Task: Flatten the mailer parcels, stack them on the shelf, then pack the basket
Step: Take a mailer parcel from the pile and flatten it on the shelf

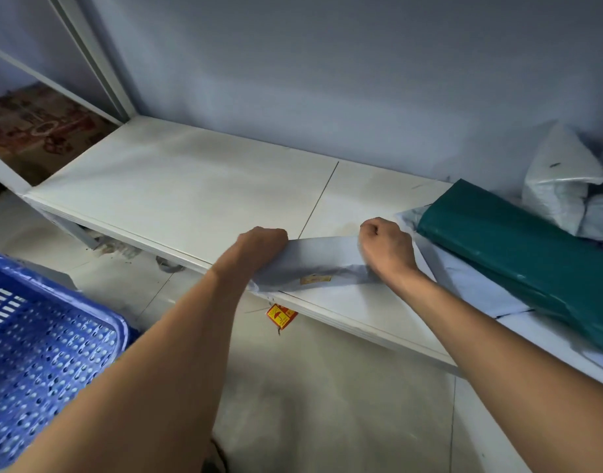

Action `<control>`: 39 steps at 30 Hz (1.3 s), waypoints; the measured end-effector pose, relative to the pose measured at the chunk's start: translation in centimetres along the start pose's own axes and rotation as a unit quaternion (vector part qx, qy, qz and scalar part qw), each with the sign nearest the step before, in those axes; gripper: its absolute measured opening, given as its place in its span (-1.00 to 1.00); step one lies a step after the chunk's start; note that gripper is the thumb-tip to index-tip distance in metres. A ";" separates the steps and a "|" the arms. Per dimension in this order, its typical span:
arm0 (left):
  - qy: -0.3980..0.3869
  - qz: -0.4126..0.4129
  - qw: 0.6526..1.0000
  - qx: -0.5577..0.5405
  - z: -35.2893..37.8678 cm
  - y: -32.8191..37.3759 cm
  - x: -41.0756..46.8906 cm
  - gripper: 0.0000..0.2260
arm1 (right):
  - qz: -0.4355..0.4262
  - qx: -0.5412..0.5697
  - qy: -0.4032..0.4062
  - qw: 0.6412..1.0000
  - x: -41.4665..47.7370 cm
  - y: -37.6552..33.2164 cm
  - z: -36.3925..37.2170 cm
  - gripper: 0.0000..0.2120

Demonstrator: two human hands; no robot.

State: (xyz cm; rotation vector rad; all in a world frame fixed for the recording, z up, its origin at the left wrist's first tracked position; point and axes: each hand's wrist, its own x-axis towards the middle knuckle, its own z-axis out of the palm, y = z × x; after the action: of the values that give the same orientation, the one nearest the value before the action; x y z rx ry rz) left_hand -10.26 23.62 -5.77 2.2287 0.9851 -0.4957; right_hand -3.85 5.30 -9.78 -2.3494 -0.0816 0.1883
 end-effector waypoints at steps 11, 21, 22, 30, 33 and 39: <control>-0.085 -0.014 0.978 -0.191 1.5 -3.3 -0.3 -0.84 | 0.219 0.149 -0.129 0.955 -1.8 0.3 -1.8 -0.94; 0.078 0.143 0.958 -0.236 4.7 -5.5 -0.8 -0.63 | 0.091 0.264 -0.170 0.945 -2.1 4.6 -0.7 -0.45; 0.082 0.159 0.951 -0.253 4.7 -5.4 -0.5 -0.58 | 0.083 0.263 -0.167 0.947 -2.2 4.8 -0.7 -0.45; 0.089 0.249 0.954 -0.143 7.3 -6.3 1.7 -0.52 | -0.031 -0.045 -0.099 0.994 -2.2 4.6 1.7 -0.48; 0.086 0.242 0.962 -0.096 8.5 -6.9 2.5 -0.48 | -0.107 -0.263 -0.014 0.959 -2.5 3.3 3.0 -0.37; 0.098 0.304 0.948 -0.004 9.6 -8.7 4.6 -0.21 | -0.392 -0.169 -0.116 0.897 -3.2 -2.3 10.0 -0.50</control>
State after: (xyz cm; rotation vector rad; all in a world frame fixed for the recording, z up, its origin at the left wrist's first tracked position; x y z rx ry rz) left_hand -14.69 23.85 -18.77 2.4489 0.3408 0.0091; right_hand -8.63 13.52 -14.77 -2.4144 -1.2393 0.0488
